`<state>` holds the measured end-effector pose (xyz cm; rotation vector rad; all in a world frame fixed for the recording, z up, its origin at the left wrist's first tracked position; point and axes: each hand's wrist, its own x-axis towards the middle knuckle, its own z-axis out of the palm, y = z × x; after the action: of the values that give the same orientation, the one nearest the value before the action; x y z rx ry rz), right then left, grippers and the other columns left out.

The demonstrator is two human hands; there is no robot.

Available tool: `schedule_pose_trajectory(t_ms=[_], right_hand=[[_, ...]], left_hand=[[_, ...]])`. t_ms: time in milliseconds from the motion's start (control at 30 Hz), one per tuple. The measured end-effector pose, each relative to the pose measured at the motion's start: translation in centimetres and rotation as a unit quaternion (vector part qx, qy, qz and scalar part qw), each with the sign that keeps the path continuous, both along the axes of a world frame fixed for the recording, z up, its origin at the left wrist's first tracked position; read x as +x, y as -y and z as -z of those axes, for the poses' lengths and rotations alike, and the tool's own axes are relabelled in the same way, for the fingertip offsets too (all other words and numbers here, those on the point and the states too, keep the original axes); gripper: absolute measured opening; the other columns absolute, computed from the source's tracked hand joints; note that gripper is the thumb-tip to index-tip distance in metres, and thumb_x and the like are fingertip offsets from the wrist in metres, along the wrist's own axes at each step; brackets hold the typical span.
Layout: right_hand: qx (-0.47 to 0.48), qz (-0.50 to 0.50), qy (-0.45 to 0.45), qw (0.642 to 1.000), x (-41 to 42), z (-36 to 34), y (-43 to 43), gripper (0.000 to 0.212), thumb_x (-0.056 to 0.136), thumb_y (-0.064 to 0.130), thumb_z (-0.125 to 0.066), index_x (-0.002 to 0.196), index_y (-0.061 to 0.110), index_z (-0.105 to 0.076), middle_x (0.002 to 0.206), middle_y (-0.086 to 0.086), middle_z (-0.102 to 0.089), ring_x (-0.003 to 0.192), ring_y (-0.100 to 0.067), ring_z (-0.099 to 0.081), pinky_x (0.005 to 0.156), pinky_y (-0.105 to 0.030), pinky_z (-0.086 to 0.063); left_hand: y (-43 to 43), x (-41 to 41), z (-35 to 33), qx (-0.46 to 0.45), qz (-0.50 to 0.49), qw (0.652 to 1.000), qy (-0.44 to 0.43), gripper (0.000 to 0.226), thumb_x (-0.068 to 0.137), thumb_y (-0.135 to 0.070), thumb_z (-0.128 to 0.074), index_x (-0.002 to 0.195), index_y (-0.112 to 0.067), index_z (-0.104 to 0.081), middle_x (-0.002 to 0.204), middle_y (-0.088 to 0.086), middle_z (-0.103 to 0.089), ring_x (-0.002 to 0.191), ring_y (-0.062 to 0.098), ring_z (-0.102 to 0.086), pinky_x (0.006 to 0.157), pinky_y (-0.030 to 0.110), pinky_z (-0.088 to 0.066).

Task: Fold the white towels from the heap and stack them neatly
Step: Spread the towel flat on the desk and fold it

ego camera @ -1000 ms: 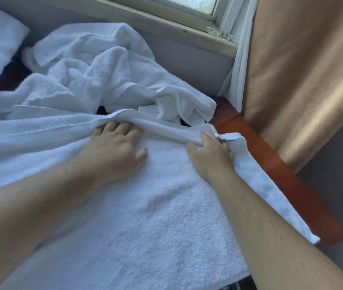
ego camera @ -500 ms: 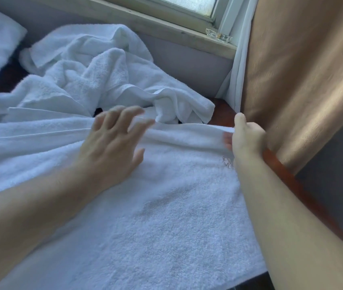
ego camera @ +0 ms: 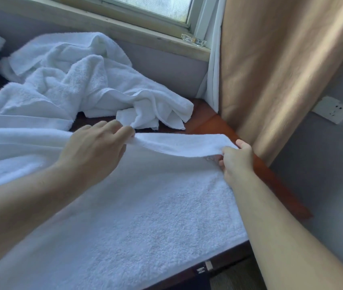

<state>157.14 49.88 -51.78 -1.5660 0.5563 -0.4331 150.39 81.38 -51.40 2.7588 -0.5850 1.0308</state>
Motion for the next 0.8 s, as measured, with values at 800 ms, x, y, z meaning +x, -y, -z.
schedule_pose_trajectory(t_ms=[800], right_hand=[[-0.347, 0.098, -0.001, 0.933, -2.0, 0.8, 0.8, 0.058, 0.088, -0.008, -0.037, 0.140, 0.015, -0.050, 0.135, -0.014, -0.055, 0.122, -0.031, -0.052, 0.093, -0.036, -0.043]], left_hand=[[0.3, -4.5, 1.7, 0.017, 0.183, 0.983, -0.016, 0.032, 0.093, -0.023, -0.044, 0.100, -0.020, -0.075, 0.086, -0.004, -0.066, 0.069, 0.025, -0.062, 0.053, 0.032, -0.048]])
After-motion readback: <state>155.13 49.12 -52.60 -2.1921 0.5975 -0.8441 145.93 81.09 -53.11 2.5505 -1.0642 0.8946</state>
